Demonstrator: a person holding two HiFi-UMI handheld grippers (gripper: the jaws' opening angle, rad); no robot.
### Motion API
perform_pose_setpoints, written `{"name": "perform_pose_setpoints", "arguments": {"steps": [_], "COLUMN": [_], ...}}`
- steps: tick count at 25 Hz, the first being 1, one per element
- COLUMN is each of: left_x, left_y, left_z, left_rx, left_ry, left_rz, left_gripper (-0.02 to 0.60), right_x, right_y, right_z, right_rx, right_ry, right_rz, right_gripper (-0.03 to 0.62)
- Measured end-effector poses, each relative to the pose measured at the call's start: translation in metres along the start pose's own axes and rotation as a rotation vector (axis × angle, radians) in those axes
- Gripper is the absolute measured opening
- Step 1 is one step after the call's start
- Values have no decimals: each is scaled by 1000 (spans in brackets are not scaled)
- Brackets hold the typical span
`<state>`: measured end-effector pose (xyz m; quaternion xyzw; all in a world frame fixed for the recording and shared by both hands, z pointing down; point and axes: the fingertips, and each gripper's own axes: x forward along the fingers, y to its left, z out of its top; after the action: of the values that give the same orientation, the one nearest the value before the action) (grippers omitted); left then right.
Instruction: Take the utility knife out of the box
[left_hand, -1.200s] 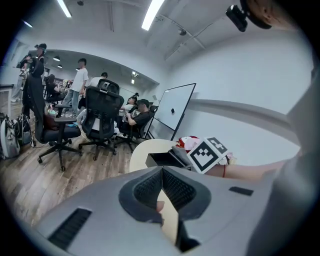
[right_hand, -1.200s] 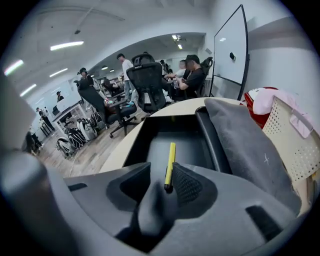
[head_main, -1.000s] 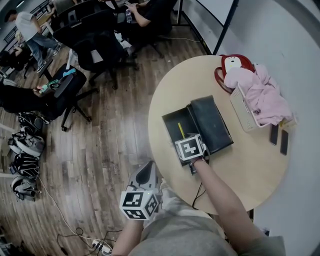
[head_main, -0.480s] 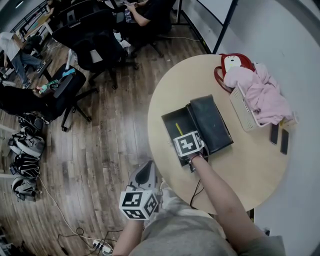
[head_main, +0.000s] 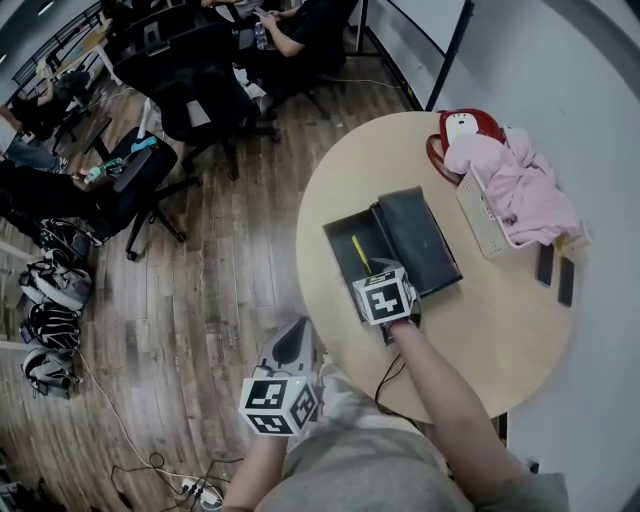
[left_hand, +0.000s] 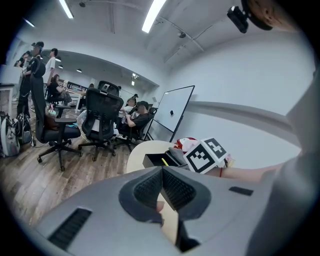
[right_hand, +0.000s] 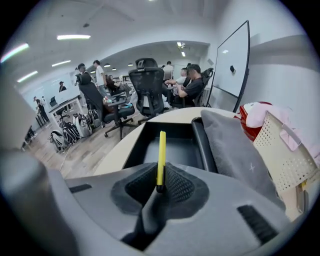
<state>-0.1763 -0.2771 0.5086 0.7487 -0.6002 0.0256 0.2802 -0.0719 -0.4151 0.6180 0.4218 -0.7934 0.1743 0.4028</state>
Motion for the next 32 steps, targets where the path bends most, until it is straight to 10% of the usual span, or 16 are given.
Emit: {"name": "perform_pose_setpoints", "arguments": {"steps": [32], "left_x": [-103], "left_y": [-77], "left_z": [-14], "left_rx": [110], "left_ry": [-110], "left_rz": [-14], "left_gripper": [3], "right_x": [-232], "right_y": [49], "right_z": [-38], "right_rx": [167], "right_ry": [-522], "right_rz": [67], "right_gripper": [43]}}
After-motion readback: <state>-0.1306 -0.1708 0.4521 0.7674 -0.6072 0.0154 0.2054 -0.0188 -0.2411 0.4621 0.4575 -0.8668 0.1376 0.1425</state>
